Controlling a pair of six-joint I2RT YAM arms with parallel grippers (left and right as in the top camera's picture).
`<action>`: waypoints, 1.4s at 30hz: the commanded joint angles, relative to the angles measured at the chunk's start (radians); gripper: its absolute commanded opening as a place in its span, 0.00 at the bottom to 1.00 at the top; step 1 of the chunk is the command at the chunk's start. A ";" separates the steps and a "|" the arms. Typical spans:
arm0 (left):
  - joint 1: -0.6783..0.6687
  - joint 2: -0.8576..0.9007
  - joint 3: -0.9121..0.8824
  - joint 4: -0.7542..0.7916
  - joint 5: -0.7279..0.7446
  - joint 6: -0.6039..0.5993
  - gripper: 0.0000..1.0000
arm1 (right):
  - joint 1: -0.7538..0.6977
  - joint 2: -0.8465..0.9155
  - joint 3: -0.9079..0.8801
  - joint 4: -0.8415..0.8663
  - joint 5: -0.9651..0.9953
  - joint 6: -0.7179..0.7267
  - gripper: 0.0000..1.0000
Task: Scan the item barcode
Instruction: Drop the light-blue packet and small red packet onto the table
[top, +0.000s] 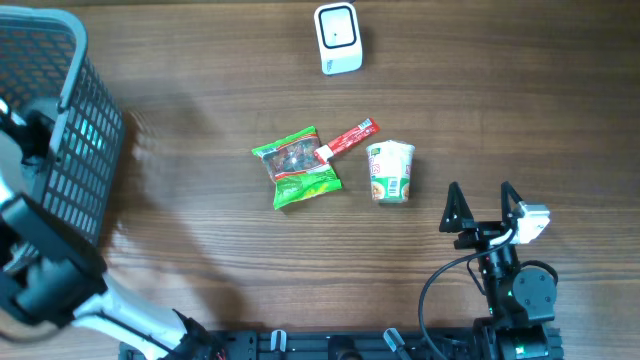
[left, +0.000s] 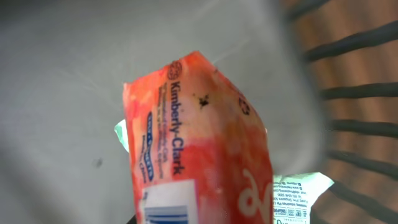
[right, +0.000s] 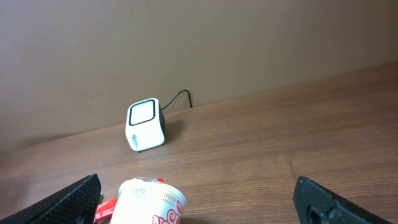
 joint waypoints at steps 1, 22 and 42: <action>-0.006 -0.266 0.012 0.019 0.015 -0.046 0.04 | -0.003 -0.006 -0.001 0.006 -0.008 0.007 1.00; -0.885 -0.703 -0.505 -0.197 0.053 -0.087 0.04 | -0.003 -0.006 -0.001 0.006 -0.008 0.007 1.00; -1.177 -0.520 -0.444 -0.207 -0.238 0.106 1.00 | -0.003 -0.006 -0.001 0.006 -0.008 0.007 1.00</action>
